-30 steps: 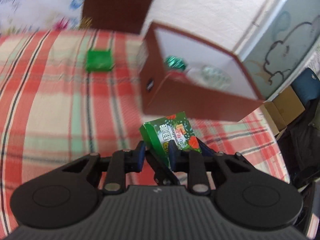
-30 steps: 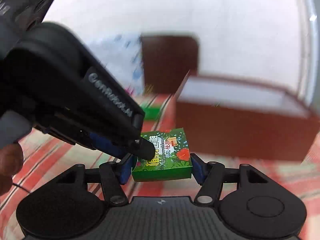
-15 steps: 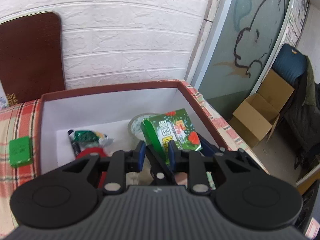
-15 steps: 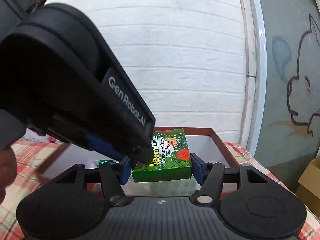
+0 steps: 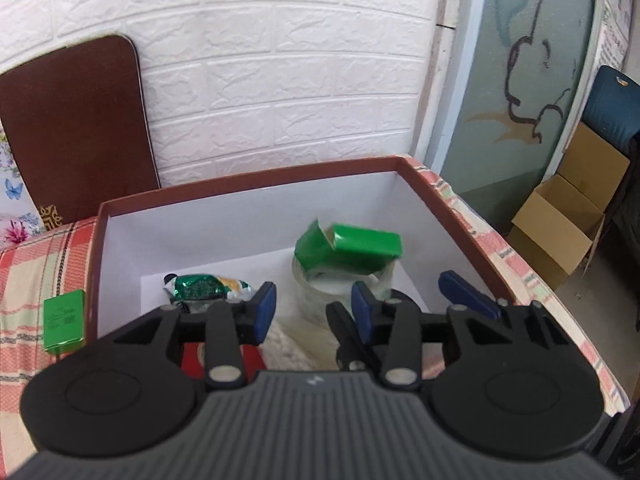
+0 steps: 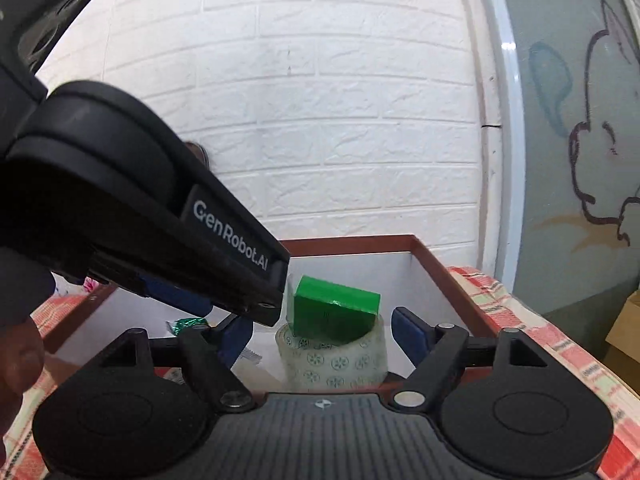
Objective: Organize objects
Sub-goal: 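Carry the green printed box into the box and release it, then withdraw the right gripper and move it to the plain green box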
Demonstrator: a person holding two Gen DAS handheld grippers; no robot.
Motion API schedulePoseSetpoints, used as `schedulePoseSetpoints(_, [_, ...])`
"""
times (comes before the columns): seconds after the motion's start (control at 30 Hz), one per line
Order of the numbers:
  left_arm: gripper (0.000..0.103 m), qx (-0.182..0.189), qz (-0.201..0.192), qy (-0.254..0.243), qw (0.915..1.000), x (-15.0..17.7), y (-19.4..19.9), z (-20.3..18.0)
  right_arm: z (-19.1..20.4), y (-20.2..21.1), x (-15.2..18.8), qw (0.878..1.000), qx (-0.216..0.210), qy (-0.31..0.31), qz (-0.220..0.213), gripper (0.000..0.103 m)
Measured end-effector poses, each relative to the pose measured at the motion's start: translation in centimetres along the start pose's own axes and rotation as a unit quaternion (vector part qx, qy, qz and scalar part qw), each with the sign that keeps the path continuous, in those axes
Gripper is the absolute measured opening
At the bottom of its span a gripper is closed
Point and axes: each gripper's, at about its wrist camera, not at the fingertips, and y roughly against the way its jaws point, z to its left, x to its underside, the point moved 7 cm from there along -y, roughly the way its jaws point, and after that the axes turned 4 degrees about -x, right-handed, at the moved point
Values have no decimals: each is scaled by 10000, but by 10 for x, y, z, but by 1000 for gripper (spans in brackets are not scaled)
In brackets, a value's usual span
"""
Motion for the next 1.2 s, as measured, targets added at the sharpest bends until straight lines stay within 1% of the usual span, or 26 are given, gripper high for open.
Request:
schedulePoseSetpoints(0.2, [51,-35,-214,-200,9996,21,47,-4,2,54,9,9991,232,-287,-229,80])
schedulePoseSetpoints(0.33, [51,-164,-317,-195,9992,33,74,7,10,83,19,9990,250,-336,-142,80])
schedulePoseSetpoints(0.37, [51,-175,-331,-166,9992,36,80,11,17,75,18,9990,229,-361,-87,80])
schedulePoseSetpoints(0.43, [51,-218,-325,-95,9992,44,90,21,28,84,25,9989,193,-433,13,80])
schedulePoseSetpoints(0.5, [51,-286,-316,-28,9991,53,98,31,27,88,22,9984,157,-536,97,80])
schedulePoseSetpoints(0.57, [51,-386,-295,25,9988,62,104,42,36,104,29,9978,100,-632,147,80])
schedulePoseSetpoints(0.6, [51,-441,-281,53,9986,67,106,47,38,105,29,9978,85,-636,160,80])
schedulePoseSetpoints(0.63, [51,-495,-265,81,9984,71,107,53,37,104,27,9980,76,-608,166,80])
schedulePoseSetpoints(0.83, [51,-706,-130,308,9969,94,112,85,70,121,28,9995,-64,-260,160,80])
schedulePoseSetpoints(1.07, [53,-913,-160,372,9950,110,120,115,101,134,19,9995,-252,-170,94,80])
schedulePoseSetpoints(1.2, [55,-1093,-170,371,9932,118,120,135,117,135,19,9989,-403,-139,170,80])
